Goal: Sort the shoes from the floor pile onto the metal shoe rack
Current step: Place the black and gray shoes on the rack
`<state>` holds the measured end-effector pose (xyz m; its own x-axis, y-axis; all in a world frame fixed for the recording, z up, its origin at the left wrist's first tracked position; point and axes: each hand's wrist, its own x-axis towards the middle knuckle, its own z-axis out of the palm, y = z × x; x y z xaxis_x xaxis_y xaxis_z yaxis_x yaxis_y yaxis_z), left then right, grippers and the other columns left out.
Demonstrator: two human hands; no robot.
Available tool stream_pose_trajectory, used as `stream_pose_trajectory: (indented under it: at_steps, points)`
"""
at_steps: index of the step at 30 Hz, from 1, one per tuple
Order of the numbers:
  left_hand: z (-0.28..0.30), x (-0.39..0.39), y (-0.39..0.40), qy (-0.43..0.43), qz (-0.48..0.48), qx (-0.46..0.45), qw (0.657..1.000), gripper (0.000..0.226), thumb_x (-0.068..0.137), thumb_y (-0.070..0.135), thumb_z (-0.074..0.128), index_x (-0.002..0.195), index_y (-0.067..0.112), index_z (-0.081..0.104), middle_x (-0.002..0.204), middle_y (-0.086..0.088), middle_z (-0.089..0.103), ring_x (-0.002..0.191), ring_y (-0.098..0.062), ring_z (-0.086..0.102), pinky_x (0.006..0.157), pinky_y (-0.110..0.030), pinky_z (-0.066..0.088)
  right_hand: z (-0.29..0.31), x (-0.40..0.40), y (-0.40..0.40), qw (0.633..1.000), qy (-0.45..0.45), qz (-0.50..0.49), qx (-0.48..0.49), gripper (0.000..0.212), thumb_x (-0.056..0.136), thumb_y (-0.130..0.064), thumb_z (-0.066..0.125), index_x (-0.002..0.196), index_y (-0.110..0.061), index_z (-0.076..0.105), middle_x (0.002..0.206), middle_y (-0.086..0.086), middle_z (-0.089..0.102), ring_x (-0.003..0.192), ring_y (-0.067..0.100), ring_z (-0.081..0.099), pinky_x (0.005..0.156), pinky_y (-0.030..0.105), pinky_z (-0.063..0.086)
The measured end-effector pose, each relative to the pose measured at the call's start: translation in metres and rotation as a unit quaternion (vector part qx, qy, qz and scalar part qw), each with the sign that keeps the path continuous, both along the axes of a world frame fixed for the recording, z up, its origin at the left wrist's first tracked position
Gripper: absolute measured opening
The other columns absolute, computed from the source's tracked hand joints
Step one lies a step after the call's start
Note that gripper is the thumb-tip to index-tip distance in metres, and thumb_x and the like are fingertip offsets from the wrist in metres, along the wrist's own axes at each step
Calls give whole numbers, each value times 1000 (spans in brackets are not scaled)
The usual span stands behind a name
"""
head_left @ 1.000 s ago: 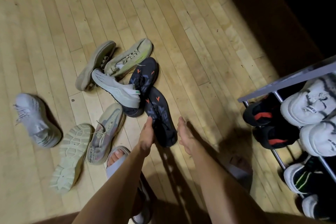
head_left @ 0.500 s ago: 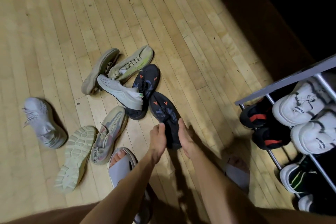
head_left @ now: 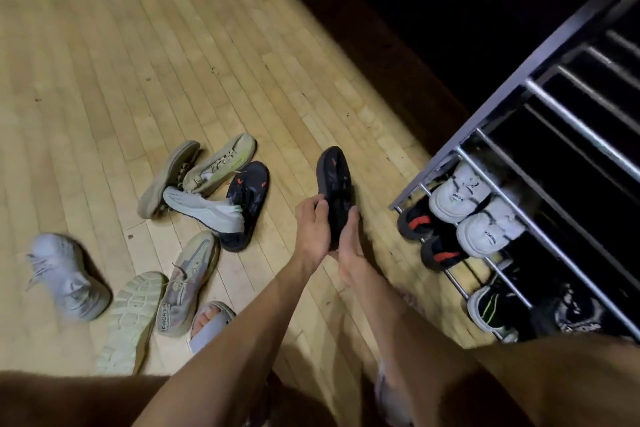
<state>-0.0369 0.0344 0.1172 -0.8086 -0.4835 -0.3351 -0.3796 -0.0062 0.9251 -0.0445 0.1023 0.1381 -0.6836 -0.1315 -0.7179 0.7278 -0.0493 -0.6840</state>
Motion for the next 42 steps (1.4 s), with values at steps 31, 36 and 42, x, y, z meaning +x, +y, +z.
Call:
stream_pose_trajectory:
  at_steps: [31,36,42]
  points:
    - [153,18,176,34,-80,255,963,35,98,2,37,118,3,66,115,-15,70,109,-32,65,87,-40,56,146,9,216,957,170,-71,224,32,88,-35,41,105,-14,57,105,11,64,95,31,59,82,40,49]
    - [152,-2,200,30,-120,232,965,39,96,4,36,111,12,71,112,-18,71,99,-30,65,86,-43,50,143,-5,248,955,181,-77,222,39,96,-34,41,131,-22,53,122,4,59,113,27,56,98,41,48]
    - [147,-37,228,41,-156,205,965,38,96,-2,36,109,7,70,106,-13,73,100,-28,67,83,-36,57,136,-29,281,946,179,-87,255,52,88,-43,43,137,-26,49,126,4,62,111,26,59,98,48,49]
